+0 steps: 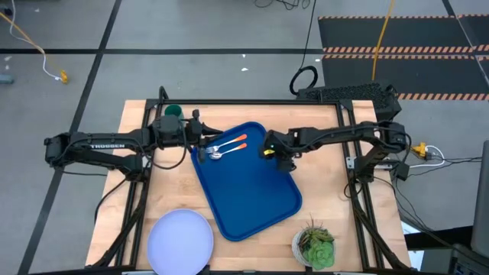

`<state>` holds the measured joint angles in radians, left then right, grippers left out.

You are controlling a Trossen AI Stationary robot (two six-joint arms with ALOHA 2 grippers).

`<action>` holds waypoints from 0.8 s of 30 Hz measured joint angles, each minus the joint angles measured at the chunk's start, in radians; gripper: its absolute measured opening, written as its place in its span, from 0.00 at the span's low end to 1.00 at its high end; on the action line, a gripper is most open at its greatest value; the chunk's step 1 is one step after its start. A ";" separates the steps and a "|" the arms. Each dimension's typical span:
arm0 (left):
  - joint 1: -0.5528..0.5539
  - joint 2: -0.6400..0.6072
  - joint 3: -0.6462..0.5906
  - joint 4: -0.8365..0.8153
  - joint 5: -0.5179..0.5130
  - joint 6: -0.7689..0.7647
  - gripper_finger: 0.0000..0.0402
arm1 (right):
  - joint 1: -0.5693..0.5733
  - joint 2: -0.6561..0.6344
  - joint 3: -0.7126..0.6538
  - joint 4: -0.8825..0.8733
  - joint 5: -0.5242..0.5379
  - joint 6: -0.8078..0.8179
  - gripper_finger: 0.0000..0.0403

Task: Pick and place plate/cup/fork/spoon on tray
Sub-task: Adjust the blue serving tray

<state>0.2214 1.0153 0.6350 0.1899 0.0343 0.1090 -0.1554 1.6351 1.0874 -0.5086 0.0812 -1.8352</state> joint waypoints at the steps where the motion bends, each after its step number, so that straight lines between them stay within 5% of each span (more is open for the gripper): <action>1: 0.000 0.000 0.000 -0.001 -0.001 0.000 0.17 | -0.008 0.000 0.000 0.000 0.001 -0.018 0.50; 10: 0.000 0.000 0.000 -0.002 -0.001 0.005 0.17 | -0.055 -0.003 -0.020 -0.058 -0.002 -0.091 0.50; 24: 0.000 0.000 0.000 0.002 -0.009 0.013 0.17 | -0.026 -0.003 -0.166 0.132 -0.004 -0.073 0.50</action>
<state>0.2218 1.0153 0.6350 0.1918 0.0257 0.1223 -0.1814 1.6321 0.9218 -0.3771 0.0772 -1.9079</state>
